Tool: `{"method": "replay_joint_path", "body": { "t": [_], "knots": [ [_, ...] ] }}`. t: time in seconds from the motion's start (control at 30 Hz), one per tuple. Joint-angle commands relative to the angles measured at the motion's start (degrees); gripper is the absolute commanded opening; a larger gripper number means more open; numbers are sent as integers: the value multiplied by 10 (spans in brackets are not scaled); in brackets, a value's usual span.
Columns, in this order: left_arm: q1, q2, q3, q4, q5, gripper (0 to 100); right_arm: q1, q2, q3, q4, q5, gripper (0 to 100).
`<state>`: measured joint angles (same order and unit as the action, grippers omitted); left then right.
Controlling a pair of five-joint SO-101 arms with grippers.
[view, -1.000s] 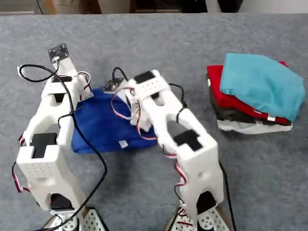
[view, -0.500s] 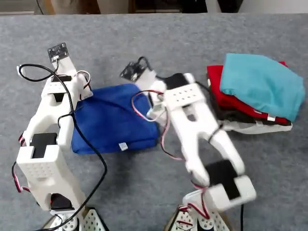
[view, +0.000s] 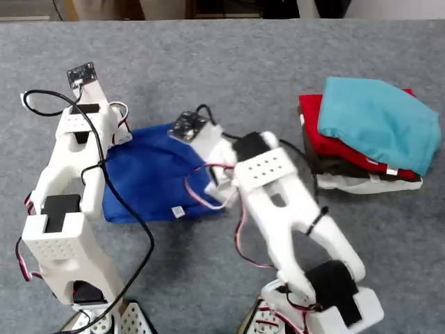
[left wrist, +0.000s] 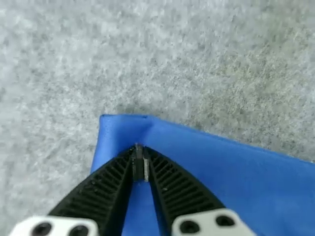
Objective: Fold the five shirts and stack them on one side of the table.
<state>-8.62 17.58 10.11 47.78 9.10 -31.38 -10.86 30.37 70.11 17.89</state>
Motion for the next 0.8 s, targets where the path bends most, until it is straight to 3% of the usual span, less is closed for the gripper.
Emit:
{"method": "replay_joint_path", "body": {
  "t": [0.0,0.3,0.6,0.67,0.77],
  "knots": [
    [-6,-28,15,-36,-1,19,-60,30,2,-42,-63,357],
    [-6,-28,18,-44,-2,20,-80,196,-40,-105,-222,359],
    [-7,-26,17,-46,-2,21,-84,363,-196,39,-224,346],
    [-7,-26,16,-46,-2,21,-84,391,-225,63,-222,290],
    [-7,-26,16,-46,-3,21,-84,422,-260,82,-183,129]
  ]
}}
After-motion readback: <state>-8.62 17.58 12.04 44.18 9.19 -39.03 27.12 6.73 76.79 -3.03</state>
